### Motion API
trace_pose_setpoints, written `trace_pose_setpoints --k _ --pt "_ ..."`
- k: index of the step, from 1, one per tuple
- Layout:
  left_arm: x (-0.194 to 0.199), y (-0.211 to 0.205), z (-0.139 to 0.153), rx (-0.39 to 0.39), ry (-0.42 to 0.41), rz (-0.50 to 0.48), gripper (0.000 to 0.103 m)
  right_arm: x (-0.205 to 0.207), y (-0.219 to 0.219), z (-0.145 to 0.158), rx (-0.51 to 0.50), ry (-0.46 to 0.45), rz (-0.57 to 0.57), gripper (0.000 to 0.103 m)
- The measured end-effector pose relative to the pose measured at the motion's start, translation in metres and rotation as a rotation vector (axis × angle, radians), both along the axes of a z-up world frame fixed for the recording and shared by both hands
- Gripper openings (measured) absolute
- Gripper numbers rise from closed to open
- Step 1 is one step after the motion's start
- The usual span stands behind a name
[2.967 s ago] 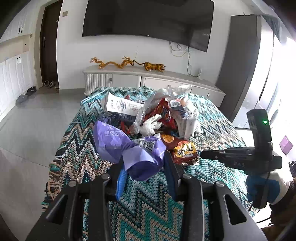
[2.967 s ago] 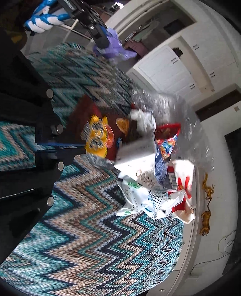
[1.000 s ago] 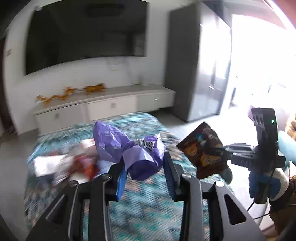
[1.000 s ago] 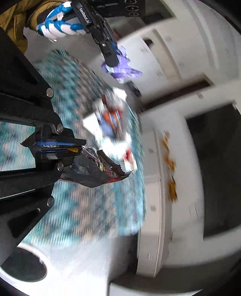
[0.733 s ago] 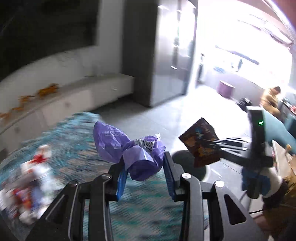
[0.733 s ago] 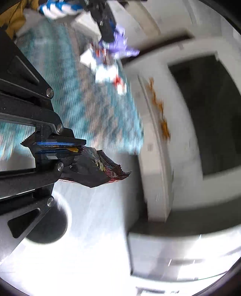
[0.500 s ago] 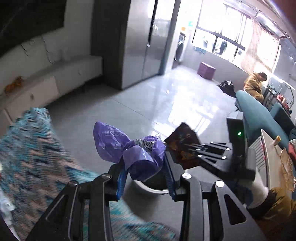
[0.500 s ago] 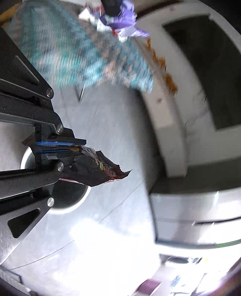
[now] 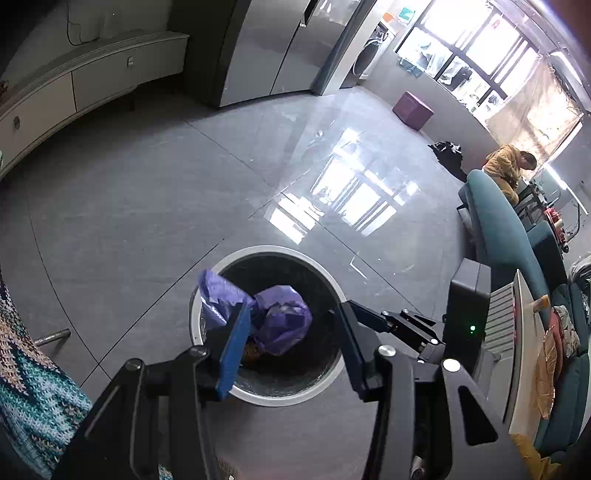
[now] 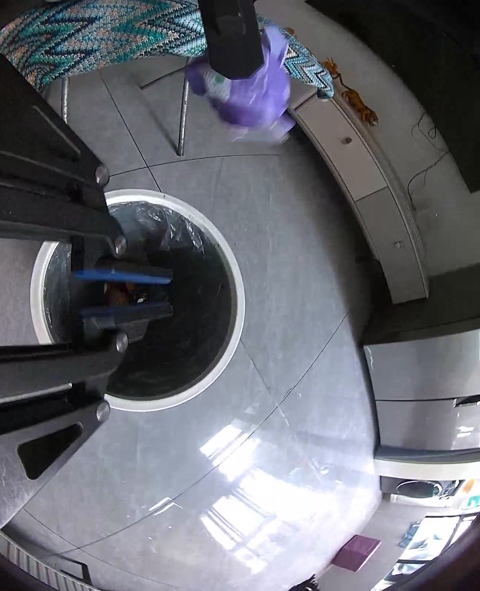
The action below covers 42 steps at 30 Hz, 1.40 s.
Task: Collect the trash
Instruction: 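Carry both items over the round bin and open both tools to drop them, then move both tools back toward the trash pile on the blanket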
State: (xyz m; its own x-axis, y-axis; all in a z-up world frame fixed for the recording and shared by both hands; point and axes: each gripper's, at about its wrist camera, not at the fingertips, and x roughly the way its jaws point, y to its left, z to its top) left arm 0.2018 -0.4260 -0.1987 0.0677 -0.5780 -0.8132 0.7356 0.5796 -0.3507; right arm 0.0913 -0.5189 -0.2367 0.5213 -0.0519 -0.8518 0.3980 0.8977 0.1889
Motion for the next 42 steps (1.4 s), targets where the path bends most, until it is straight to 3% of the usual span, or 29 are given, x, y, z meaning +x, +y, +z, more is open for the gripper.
trace_pose_setpoints --k 3,8,12,18,23,29,35,42 --pt "0.004 0.007 0.005 -0.01 0.008 0.01 0.051 -0.007 -0.007 0.004 -0.009 -0.002 -0.031 0.037" --pt "0.002 0.023 0.022 -0.038 -0.005 0.022 0.051 -0.024 -0.011 0.029 -0.043 -0.043 -0.086 0.049" --pt "-0.004 0.049 0.055 -0.107 -0.08 0.063 0.051 -0.036 0.0 0.068 -0.09 -0.128 -0.109 0.073" --pt "-0.015 0.103 0.117 -0.177 -0.211 0.093 0.051 -0.051 0.035 0.148 -0.131 -0.323 -0.087 0.101" --pt "-0.02 0.173 0.163 -0.218 -0.32 0.168 0.052 -0.045 0.08 0.217 -0.14 -0.481 -0.009 0.103" --pt "-0.021 0.269 0.19 -0.205 -0.449 0.281 0.052 -0.03 0.149 0.278 -0.162 -0.624 0.14 0.103" --pt "-0.018 0.368 0.19 -0.161 -0.523 0.414 0.052 -0.004 0.215 0.299 -0.148 -0.632 0.294 0.103" --pt "-0.008 0.477 0.172 -0.067 -0.57 0.559 0.052 0.029 0.298 0.284 -0.083 -0.566 0.498 0.103"
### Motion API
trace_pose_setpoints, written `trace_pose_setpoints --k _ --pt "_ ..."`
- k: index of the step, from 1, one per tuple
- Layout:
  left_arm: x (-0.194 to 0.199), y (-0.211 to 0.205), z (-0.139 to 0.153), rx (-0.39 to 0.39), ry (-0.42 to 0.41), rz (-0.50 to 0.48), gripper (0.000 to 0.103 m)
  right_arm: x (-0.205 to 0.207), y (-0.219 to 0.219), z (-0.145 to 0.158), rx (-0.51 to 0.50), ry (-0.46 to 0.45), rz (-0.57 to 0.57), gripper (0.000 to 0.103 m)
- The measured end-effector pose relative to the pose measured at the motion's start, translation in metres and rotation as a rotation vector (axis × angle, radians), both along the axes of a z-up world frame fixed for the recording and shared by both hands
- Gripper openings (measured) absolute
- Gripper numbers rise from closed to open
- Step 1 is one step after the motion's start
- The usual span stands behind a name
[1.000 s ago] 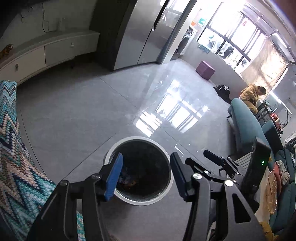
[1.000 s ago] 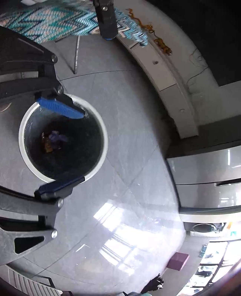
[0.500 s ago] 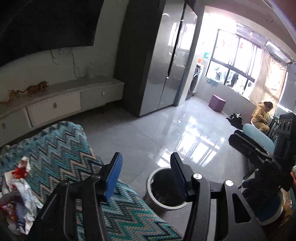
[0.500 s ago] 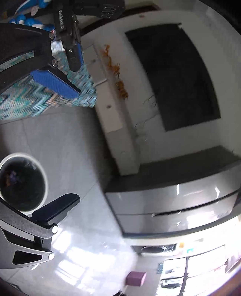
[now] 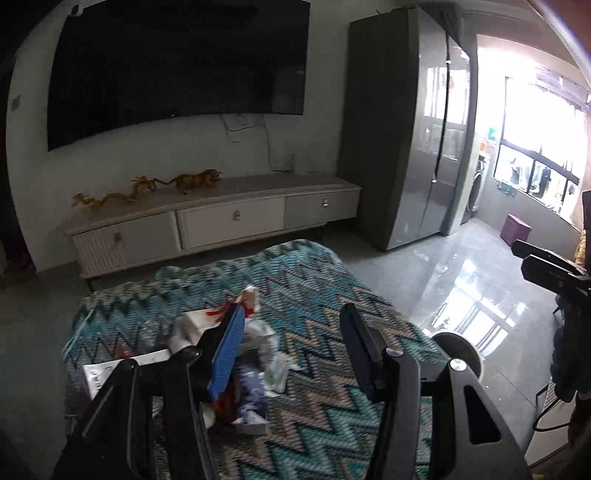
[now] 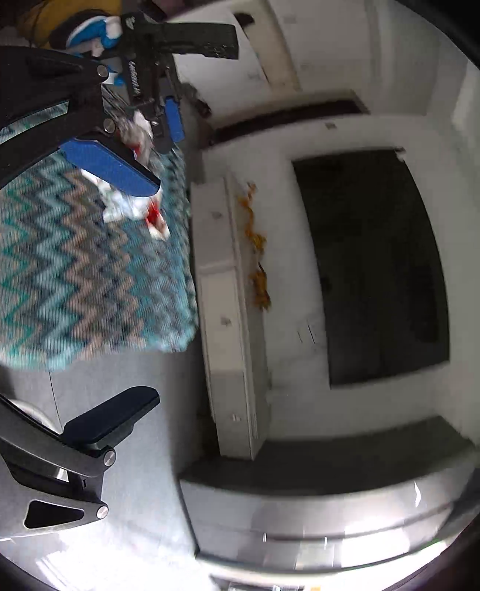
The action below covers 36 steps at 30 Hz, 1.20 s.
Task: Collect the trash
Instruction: 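Move both tools back toward the trash pile on the blanket, then grasp the clear plastic film with the left tool while the right tool grasps the blue milk carton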
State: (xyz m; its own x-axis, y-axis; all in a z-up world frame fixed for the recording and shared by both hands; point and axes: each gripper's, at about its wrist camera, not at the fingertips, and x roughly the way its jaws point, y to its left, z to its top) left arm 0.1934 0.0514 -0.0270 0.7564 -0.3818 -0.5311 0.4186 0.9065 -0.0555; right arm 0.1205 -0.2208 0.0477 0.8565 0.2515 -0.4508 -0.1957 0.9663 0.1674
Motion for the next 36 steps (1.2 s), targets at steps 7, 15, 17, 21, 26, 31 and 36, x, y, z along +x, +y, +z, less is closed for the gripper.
trace_pose_setpoints --k 7,15,17,21,26,31,36 --pt "0.016 0.079 -0.041 0.069 0.089 0.115 0.051 0.048 0.087 -0.049 0.014 0.176 0.214 0.103" --pt "0.045 0.098 -0.086 0.12 0.186 0.111 0.046 0.09 0.186 -0.126 0.011 0.413 0.384 0.103" --pt "0.052 0.098 -0.092 0.128 0.202 0.099 0.041 0.095 0.198 -0.138 0.007 0.451 0.39 0.103" --pt "0.062 0.095 -0.101 0.148 0.218 0.078 0.034 0.113 0.217 -0.159 0.004 0.522 0.379 0.103" --pt "0.071 0.093 -0.108 0.142 0.25 0.063 0.014 0.129 0.223 -0.175 0.005 0.557 0.337 0.095" --pt "0.073 0.097 -0.106 0.087 0.261 0.06 0.004 0.136 0.2 -0.178 0.04 0.577 0.311 0.049" --pt "0.071 0.102 -0.095 0.014 0.257 0.073 0.002 0.134 0.184 -0.177 0.06 0.593 0.32 0.037"
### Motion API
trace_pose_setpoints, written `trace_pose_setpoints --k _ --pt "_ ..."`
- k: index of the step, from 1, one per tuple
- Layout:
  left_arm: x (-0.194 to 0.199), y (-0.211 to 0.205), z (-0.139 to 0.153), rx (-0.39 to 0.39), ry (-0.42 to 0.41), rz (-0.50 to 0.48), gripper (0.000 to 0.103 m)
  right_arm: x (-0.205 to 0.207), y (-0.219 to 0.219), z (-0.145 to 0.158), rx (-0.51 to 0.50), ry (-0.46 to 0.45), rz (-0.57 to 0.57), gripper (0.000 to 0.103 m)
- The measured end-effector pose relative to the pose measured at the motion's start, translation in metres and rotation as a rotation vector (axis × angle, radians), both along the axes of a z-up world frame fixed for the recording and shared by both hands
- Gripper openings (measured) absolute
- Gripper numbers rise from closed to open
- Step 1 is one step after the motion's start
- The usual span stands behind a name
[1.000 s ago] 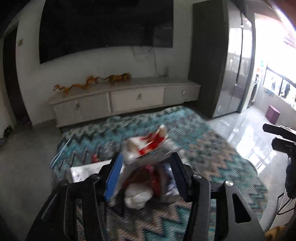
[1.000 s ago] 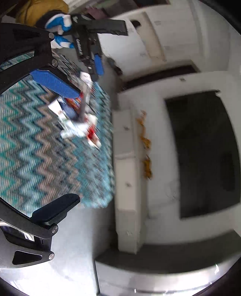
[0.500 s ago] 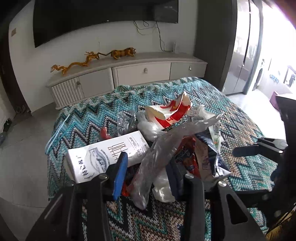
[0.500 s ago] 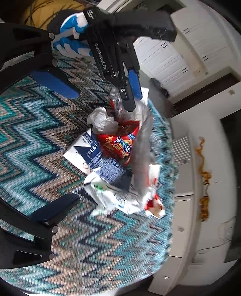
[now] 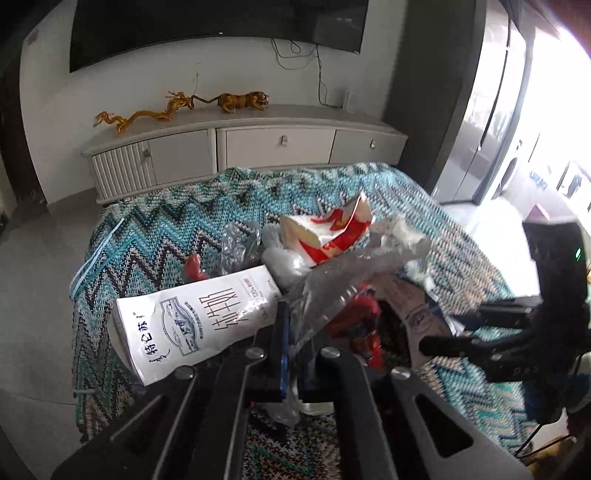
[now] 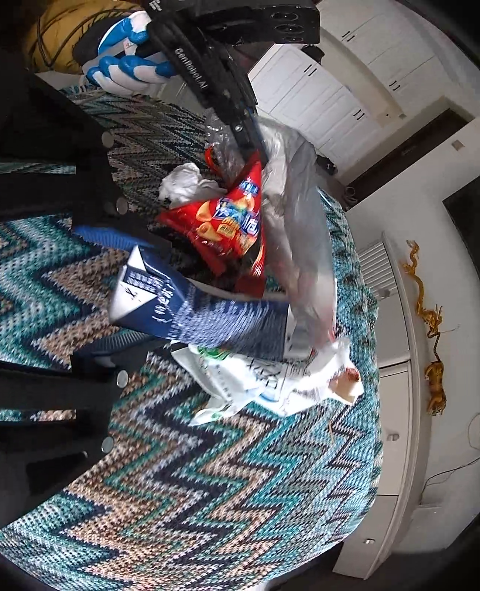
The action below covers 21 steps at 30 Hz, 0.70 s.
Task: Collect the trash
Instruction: 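Grasp the clear plastic film with the left tool while the right tool grasps the blue milk carton, then carry the film and carton over the bin and open both tools to drop them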
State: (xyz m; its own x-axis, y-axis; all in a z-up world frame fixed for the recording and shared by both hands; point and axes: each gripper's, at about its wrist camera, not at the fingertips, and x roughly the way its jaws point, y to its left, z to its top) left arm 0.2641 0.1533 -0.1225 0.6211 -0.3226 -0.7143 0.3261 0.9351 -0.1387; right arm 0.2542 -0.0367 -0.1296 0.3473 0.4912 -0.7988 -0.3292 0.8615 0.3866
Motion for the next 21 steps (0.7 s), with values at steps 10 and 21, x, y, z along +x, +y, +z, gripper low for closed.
trace_pose_setpoints --k 10,21 --pt "-0.022 0.008 0.048 -0.071 -0.075 0.04 0.001 -0.021 -0.008 0.03 0.061 -0.059 0.062 0.034" --pt "-0.048 -0.009 0.098 -0.09 -0.151 0.041 0.001 -0.054 -0.06 0.085 0.163 -0.204 0.007 0.034"
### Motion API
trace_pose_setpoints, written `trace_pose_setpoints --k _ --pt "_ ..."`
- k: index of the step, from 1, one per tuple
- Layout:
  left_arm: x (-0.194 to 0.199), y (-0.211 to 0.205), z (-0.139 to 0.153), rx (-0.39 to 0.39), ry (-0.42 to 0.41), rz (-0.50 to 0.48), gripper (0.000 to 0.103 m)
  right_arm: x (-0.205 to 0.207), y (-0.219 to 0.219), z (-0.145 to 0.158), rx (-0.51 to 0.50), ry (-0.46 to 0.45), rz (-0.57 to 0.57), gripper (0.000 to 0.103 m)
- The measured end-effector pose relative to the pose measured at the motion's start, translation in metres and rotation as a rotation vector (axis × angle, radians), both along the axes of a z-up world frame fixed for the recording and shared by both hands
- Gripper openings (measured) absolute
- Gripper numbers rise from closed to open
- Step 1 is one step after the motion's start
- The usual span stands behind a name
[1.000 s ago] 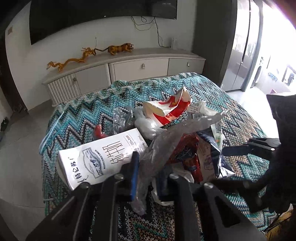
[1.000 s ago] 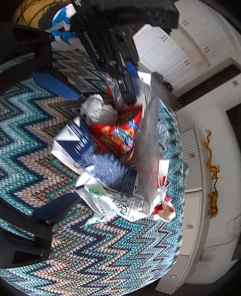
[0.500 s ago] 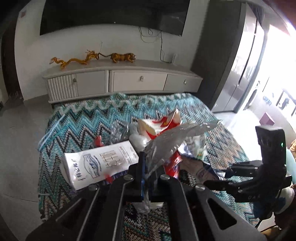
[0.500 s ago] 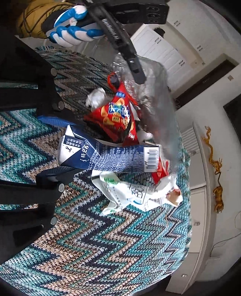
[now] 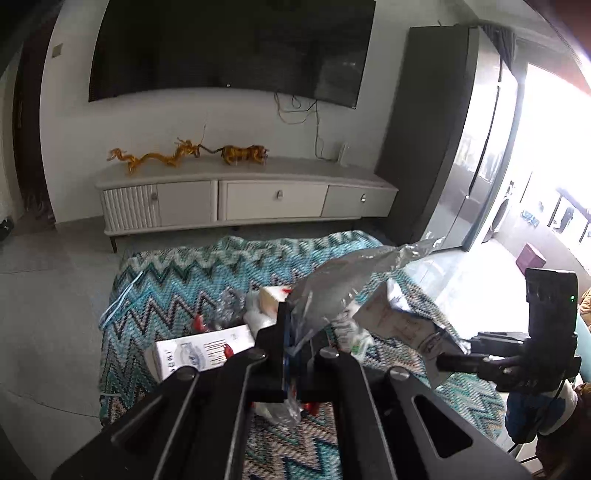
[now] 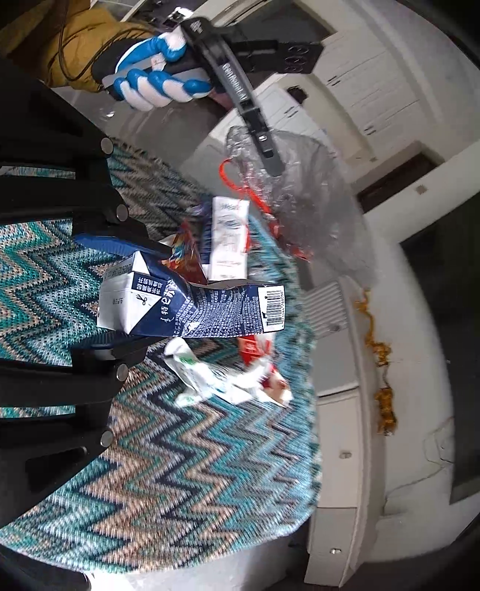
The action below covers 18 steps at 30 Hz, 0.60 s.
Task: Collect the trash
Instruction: 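Carry the film and carton over the bin and open both tools to drop them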
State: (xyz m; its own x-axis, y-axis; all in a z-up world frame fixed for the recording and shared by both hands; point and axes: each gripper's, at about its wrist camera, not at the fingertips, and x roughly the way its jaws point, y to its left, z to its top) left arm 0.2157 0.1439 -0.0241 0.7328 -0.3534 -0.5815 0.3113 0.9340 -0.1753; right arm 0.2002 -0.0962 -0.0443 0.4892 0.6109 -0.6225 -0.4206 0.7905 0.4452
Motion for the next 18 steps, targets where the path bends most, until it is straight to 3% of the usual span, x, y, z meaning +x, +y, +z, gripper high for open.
trace_pose_setpoints --k 10,18 --pt "-0.007 -0.087 0.034 0.011 -0.043 -0.125 0.001 -0.033 -0.096 0.039 0.073 -0.115 -0.191 0.034" --pt "-0.003 -0.229 0.031 0.025 -0.018 -0.33 0.001 -0.08 -0.225 0.03 0.055 -0.126 -0.441 0.034"
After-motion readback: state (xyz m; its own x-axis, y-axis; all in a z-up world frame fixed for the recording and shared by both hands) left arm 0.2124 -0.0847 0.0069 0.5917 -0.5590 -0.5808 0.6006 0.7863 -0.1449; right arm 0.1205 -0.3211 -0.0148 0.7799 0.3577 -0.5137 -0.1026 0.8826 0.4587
